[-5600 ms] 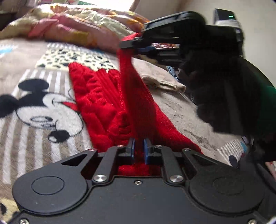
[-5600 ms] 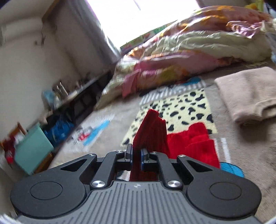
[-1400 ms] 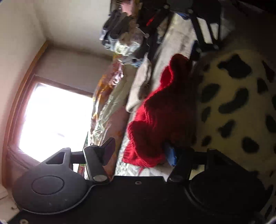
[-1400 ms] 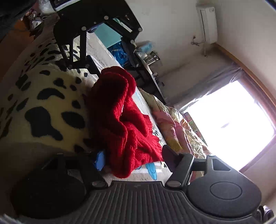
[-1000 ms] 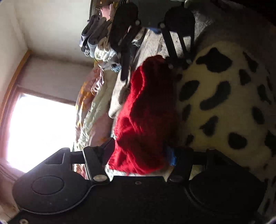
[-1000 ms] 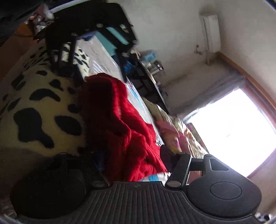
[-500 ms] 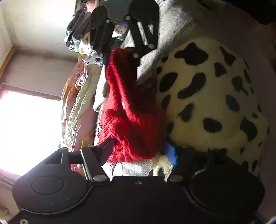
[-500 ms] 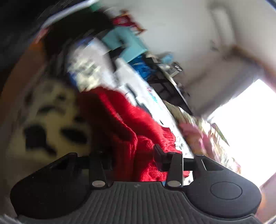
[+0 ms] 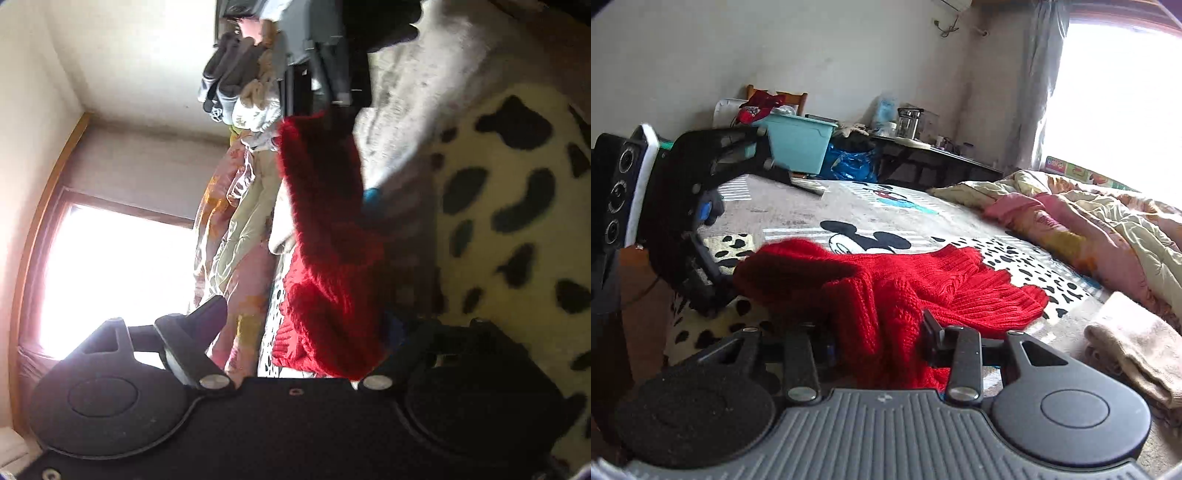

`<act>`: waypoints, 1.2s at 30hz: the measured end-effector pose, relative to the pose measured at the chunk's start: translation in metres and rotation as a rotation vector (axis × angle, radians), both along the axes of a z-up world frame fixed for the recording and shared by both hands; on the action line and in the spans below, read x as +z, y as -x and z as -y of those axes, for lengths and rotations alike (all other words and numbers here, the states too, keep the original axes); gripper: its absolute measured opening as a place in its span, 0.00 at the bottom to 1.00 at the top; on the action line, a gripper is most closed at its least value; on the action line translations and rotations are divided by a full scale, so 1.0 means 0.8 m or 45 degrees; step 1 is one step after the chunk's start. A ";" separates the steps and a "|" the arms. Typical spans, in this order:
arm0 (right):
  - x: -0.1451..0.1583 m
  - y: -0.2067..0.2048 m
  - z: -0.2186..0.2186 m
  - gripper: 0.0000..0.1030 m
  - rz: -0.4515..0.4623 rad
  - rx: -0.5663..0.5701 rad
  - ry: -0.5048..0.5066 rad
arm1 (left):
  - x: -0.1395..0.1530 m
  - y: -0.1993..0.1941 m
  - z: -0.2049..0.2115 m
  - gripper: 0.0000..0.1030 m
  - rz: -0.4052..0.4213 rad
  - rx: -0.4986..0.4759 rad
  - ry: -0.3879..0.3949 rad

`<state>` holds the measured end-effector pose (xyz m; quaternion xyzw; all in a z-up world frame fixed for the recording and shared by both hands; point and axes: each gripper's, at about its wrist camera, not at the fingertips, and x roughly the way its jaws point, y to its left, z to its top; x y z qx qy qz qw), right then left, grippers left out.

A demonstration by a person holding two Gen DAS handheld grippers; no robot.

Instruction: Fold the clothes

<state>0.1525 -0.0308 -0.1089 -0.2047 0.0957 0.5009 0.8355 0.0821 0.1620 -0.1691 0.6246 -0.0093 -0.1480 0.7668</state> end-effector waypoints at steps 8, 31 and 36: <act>-0.064 0.060 -0.014 0.55 0.742 0.224 0.500 | -0.012 -0.002 0.008 0.60 -0.079 -0.069 -0.085; -0.003 0.146 0.041 0.29 0.340 0.248 0.558 | 0.019 0.147 0.082 0.28 -0.545 -0.006 0.096; 0.043 0.154 0.044 0.29 0.300 0.339 0.632 | 0.073 0.142 0.082 0.28 -0.718 -0.038 0.137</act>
